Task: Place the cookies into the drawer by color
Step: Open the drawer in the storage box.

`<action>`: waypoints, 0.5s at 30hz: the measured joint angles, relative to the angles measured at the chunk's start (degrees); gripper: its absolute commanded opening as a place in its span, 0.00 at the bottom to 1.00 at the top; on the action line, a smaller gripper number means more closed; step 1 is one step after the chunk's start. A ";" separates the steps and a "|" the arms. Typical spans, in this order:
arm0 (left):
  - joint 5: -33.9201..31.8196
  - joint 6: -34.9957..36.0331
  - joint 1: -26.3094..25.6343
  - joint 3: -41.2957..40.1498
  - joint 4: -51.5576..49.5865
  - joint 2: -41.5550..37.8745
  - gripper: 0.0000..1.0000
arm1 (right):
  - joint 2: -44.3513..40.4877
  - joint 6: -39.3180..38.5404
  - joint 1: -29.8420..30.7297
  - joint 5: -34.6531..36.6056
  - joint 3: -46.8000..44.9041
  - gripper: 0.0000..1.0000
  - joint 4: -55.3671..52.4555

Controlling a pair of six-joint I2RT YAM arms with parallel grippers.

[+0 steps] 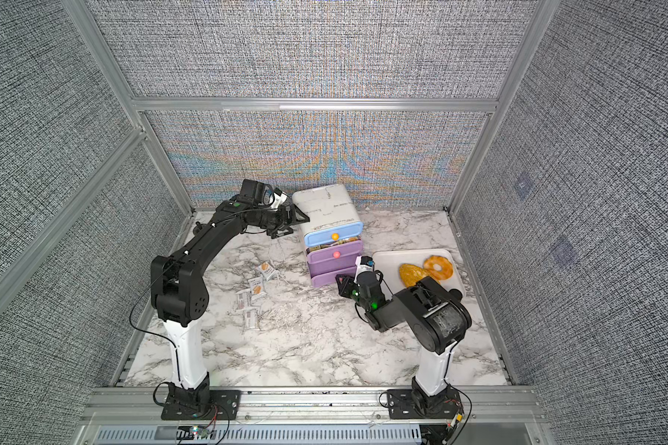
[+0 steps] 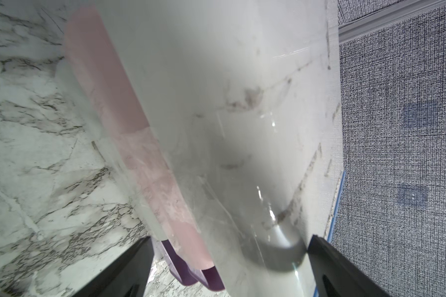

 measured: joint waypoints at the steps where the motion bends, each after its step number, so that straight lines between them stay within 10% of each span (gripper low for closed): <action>1: 0.00 0.00 0.00 0.00 0.00 0.00 0.99 | -0.83 0.00 0.39 0.35 -0.94 0.16 0.00; 11: -0.13 0.26 0.11 0.00 0.00 0.00 0.99 | -7.93 0.00 3.69 3.50 -7.72 0.18 -2.21; 15: -0.17 0.48 0.20 0.00 -0.02 -0.04 0.99 | -9.99 -0.35 4.17 4.44 -8.46 0.35 -4.04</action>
